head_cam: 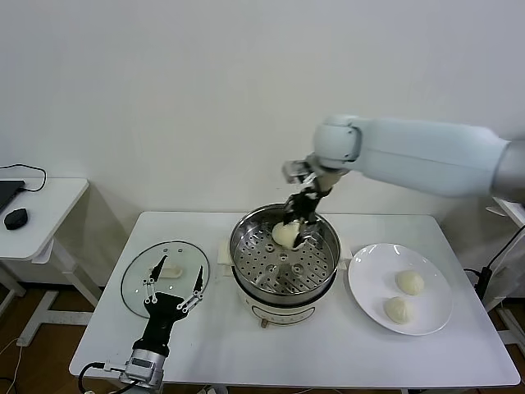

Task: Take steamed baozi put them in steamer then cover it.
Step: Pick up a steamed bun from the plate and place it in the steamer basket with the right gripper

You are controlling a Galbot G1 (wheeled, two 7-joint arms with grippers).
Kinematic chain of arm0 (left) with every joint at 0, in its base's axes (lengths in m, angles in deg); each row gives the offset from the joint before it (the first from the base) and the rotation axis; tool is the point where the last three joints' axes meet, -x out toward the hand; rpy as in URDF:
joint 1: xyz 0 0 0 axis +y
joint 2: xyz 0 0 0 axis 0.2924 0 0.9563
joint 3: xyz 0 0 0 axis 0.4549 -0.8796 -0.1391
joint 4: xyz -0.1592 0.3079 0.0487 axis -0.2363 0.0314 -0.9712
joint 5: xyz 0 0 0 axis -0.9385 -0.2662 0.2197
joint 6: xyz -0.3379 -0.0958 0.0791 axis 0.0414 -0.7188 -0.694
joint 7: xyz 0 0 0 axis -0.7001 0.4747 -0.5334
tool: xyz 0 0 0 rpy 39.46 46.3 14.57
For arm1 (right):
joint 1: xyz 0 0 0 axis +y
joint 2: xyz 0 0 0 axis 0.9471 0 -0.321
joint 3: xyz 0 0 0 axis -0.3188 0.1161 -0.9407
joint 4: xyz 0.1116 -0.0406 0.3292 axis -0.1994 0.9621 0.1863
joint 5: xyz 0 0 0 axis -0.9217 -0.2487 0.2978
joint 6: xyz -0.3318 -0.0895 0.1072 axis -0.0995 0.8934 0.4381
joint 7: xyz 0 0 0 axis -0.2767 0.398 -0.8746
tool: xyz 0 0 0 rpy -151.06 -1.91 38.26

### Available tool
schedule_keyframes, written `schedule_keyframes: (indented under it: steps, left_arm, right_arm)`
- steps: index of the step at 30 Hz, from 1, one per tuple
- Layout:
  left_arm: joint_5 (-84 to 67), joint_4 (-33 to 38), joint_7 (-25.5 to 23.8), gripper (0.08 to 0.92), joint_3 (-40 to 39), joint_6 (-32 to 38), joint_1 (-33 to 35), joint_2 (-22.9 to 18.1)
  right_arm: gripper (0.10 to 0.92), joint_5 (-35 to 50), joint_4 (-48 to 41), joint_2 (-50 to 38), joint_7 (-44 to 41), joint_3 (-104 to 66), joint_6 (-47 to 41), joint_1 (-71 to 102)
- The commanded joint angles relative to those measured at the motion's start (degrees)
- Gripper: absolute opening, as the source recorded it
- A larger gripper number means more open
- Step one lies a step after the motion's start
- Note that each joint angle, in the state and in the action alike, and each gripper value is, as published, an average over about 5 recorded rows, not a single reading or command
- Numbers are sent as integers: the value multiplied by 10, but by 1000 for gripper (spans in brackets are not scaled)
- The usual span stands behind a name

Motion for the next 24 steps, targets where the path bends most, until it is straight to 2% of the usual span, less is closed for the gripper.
schedule_keyframes:
  steps: [1,13,16,21,24]
  left_arm:
    - [-1,-2,0,823,1,0,0,0]
    - [-3,-8,3,823,5,1,-1,2]
    - [-3,-8,3,823,6,1,-1,2]
    - [-3,-8,3,823,7,1,0,3]
    - [-3,-8,3,823,7,1,0,3]
  right_arm:
    - [637,24,-21,69,48,15,-18,34]
    - [641,20,-48,79,70,15,-20,67]
    - [680,20,-46,76,72,15,-20,67]
    - [797,19,-32,54,70,10,-20,53]
    - [819,14,-10,23,62,-1,-19,32]
